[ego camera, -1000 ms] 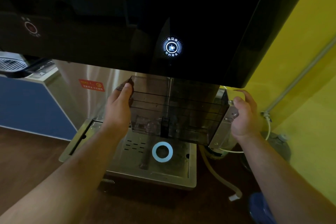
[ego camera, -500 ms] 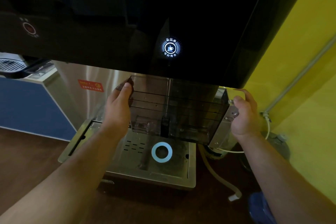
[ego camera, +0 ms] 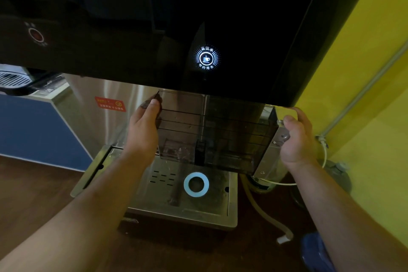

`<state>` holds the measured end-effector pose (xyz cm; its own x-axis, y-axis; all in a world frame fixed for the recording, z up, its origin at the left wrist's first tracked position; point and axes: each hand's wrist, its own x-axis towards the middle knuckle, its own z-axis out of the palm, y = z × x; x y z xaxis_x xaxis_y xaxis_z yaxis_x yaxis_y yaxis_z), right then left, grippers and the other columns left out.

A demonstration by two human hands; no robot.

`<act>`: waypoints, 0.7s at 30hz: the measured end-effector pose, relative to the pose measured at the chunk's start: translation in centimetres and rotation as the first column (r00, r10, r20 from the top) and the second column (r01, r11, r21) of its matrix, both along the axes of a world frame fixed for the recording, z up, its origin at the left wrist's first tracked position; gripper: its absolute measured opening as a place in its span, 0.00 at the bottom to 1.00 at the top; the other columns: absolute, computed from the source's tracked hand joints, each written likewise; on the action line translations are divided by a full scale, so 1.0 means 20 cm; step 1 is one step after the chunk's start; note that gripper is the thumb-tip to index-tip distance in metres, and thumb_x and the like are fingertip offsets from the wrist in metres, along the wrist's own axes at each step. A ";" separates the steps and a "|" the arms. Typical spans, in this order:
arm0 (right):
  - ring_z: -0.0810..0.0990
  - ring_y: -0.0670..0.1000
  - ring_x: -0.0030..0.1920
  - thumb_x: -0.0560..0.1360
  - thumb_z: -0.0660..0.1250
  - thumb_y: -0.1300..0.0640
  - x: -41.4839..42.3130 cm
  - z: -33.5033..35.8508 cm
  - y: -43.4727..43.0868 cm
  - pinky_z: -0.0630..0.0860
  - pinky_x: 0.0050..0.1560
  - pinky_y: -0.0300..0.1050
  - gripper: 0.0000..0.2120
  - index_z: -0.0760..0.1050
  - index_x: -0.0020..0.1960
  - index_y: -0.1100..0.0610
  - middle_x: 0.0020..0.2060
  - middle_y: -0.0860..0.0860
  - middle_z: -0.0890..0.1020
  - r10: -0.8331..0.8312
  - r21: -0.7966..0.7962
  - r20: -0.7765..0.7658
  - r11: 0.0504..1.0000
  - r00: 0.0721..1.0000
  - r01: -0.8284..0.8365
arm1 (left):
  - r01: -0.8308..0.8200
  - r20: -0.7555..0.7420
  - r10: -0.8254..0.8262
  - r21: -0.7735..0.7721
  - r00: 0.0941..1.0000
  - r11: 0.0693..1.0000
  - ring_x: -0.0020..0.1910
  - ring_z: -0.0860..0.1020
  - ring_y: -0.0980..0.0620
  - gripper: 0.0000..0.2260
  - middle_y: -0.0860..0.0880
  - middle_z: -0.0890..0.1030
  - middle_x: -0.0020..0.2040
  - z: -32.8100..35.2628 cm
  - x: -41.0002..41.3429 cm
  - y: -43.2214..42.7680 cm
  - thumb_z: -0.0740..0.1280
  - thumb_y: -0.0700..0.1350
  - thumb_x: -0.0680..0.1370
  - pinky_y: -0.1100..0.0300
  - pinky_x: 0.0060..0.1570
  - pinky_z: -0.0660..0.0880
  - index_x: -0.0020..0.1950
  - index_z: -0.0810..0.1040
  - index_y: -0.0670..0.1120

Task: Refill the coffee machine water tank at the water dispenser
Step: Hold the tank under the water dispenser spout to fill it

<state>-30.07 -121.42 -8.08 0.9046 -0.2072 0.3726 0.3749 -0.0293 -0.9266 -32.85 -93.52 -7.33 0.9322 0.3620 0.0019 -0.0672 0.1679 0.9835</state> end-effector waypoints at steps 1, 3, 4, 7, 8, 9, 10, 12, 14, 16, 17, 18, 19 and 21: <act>0.71 0.44 0.29 0.69 0.58 0.55 0.00 0.00 0.00 0.67 0.32 0.37 0.08 0.74 0.35 0.47 0.25 0.41 0.74 -0.009 -0.003 -0.004 1.000 1.000 0.009 | 0.002 0.000 -0.002 0.002 1.000 1.000 0.48 0.80 0.59 0.09 0.54 0.81 0.47 0.00 0.00 0.00 0.57 0.49 0.85 0.67 0.48 0.73 0.50 0.76 0.55; 0.71 0.43 0.29 0.69 0.58 0.55 0.00 0.00 0.00 0.67 0.32 0.37 0.06 0.72 0.37 0.48 0.25 0.41 0.74 -0.011 0.015 -0.005 1.000 1.000 0.011 | 0.006 0.003 -0.006 0.009 1.000 1.000 0.47 0.81 0.61 0.09 0.55 0.83 0.45 0.00 0.00 0.00 0.57 0.49 0.85 0.67 0.48 0.73 0.50 0.76 0.55; 0.71 0.43 0.29 0.69 0.57 0.56 0.00 0.00 0.00 0.67 0.32 0.37 0.06 0.72 0.37 0.49 0.25 0.40 0.74 -0.005 0.019 0.000 1.000 1.000 0.005 | 0.005 0.004 -0.005 0.012 1.000 1.000 0.45 0.81 0.62 0.09 0.56 0.84 0.42 -0.01 0.00 0.00 0.57 0.48 0.85 0.67 0.47 0.74 0.50 0.76 0.55; 0.71 0.45 0.30 0.69 0.59 0.54 0.00 0.00 0.00 0.67 0.33 0.38 0.08 0.74 0.34 0.46 0.26 0.41 0.74 0.017 0.012 0.021 1.000 1.000 -0.017 | 0.009 0.007 -0.009 0.012 1.000 1.000 0.39 0.82 0.66 0.09 0.58 0.85 0.37 -0.01 0.00 0.00 0.57 0.48 0.85 0.71 0.41 0.75 0.50 0.76 0.53; 0.71 0.46 0.31 0.68 0.60 0.52 0.00 0.00 0.00 0.67 0.34 0.39 0.06 0.74 0.34 0.47 0.27 0.41 0.74 0.017 0.013 0.020 1.000 1.000 -0.017 | 0.007 0.007 -0.007 0.008 1.000 1.000 0.40 0.82 0.65 0.09 0.57 0.84 0.38 -0.01 0.00 0.00 0.57 0.48 0.85 0.70 0.42 0.75 0.50 0.76 0.54; 0.71 0.48 0.32 0.67 0.61 0.51 0.00 -0.01 0.00 0.67 0.35 0.40 0.05 0.74 0.35 0.47 0.27 0.42 0.75 0.017 0.016 0.018 1.000 1.000 -0.018 | 0.004 0.005 -0.004 0.006 1.000 1.000 0.40 0.82 0.64 0.09 0.56 0.84 0.40 -0.01 0.00 0.00 0.57 0.48 0.85 0.69 0.43 0.74 0.49 0.76 0.54; 0.71 0.48 0.32 0.67 0.61 0.51 0.00 -0.01 0.00 0.67 0.35 0.40 0.04 0.73 0.36 0.48 0.27 0.42 0.75 0.017 0.016 0.020 1.000 1.000 -0.017 | 0.004 0.003 -0.004 0.004 1.000 1.000 0.41 0.82 0.64 0.09 0.56 0.83 0.40 -0.01 0.00 0.00 0.57 0.48 0.85 0.69 0.44 0.74 0.49 0.76 0.54; 0.71 0.46 0.31 0.67 0.60 0.51 0.00 -0.01 0.00 0.67 0.33 0.39 0.05 0.74 0.35 0.47 0.27 0.42 0.75 0.007 0.000 0.021 1.000 1.000 -0.007 | 0.006 0.002 -0.006 -0.011 1.000 1.000 0.43 0.82 0.63 0.09 0.57 0.84 0.40 -0.01 0.00 0.01 0.57 0.48 0.85 0.69 0.44 0.74 0.49 0.76 0.54; 0.72 0.46 0.31 0.68 0.59 0.53 -0.01 0.01 0.01 0.68 0.33 0.38 0.09 0.76 0.34 0.44 0.26 0.41 0.75 -0.002 0.001 0.008 1.000 1.000 0.002 | 0.010 0.003 -0.010 -0.004 1.000 1.000 0.48 0.81 0.59 0.08 0.55 0.83 0.43 -0.01 0.00 0.01 0.58 0.49 0.84 0.67 0.47 0.73 0.50 0.76 0.55; 0.72 0.48 0.31 0.67 0.60 0.52 -0.01 0.01 0.01 0.67 0.34 0.40 0.09 0.77 0.34 0.44 0.26 0.42 0.75 0.006 0.003 0.006 1.000 1.000 -0.006 | 0.014 0.010 -0.014 -0.007 1.000 1.000 0.45 0.82 0.60 0.09 0.56 0.85 0.39 -0.01 0.00 0.01 0.57 0.48 0.85 0.69 0.43 0.75 0.50 0.75 0.53; 0.71 0.49 0.32 0.67 0.60 0.50 -0.01 0.02 0.01 0.66 0.35 0.41 0.08 0.77 0.34 0.44 0.26 0.42 0.74 0.011 0.002 0.005 1.000 1.000 -0.011 | 0.020 0.014 -0.020 -0.012 1.000 1.000 0.40 0.83 0.62 0.09 0.57 0.85 0.35 0.00 0.00 0.01 0.56 0.47 0.85 0.70 0.38 0.76 0.50 0.75 0.52; 0.70 0.50 0.32 0.66 0.60 0.49 -0.01 0.02 0.01 0.66 0.35 0.42 0.07 0.77 0.34 0.44 0.26 0.42 0.74 0.015 0.000 0.002 1.000 1.000 -0.015 | 0.029 0.015 -0.029 -0.015 0.999 0.999 0.36 0.83 0.64 0.09 0.60 0.84 0.33 0.00 0.00 0.01 0.56 0.46 0.85 0.72 0.34 0.75 0.50 0.74 0.51; 0.70 0.50 0.32 0.66 0.60 0.49 -0.01 0.01 0.01 0.65 0.35 0.43 0.08 0.77 0.34 0.44 0.26 0.42 0.74 0.018 -0.006 0.002 1.000 1.000 -0.018 | 0.035 0.015 -0.035 -0.018 0.999 0.999 0.33 0.82 0.65 0.09 0.61 0.84 0.31 0.00 0.00 0.00 0.55 0.46 0.85 0.73 0.32 0.75 0.50 0.74 0.50; 0.70 0.49 0.31 0.66 0.59 0.49 -0.01 0.02 0.01 0.65 0.35 0.43 0.08 0.76 0.33 0.43 0.26 0.41 0.74 0.018 -0.014 0.003 1.000 1.000 -0.018 | 0.041 0.019 -0.041 -0.022 0.999 0.999 0.33 0.82 0.66 0.09 0.61 0.83 0.31 0.00 0.00 0.00 0.55 0.46 0.85 0.73 0.32 0.75 0.51 0.74 0.50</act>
<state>-30.32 -121.20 -7.76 0.9070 -0.1855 0.3780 0.3782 -0.0358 -0.9250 -32.94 -93.56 -7.31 0.9462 0.3234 0.0120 -0.0781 0.1924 0.9782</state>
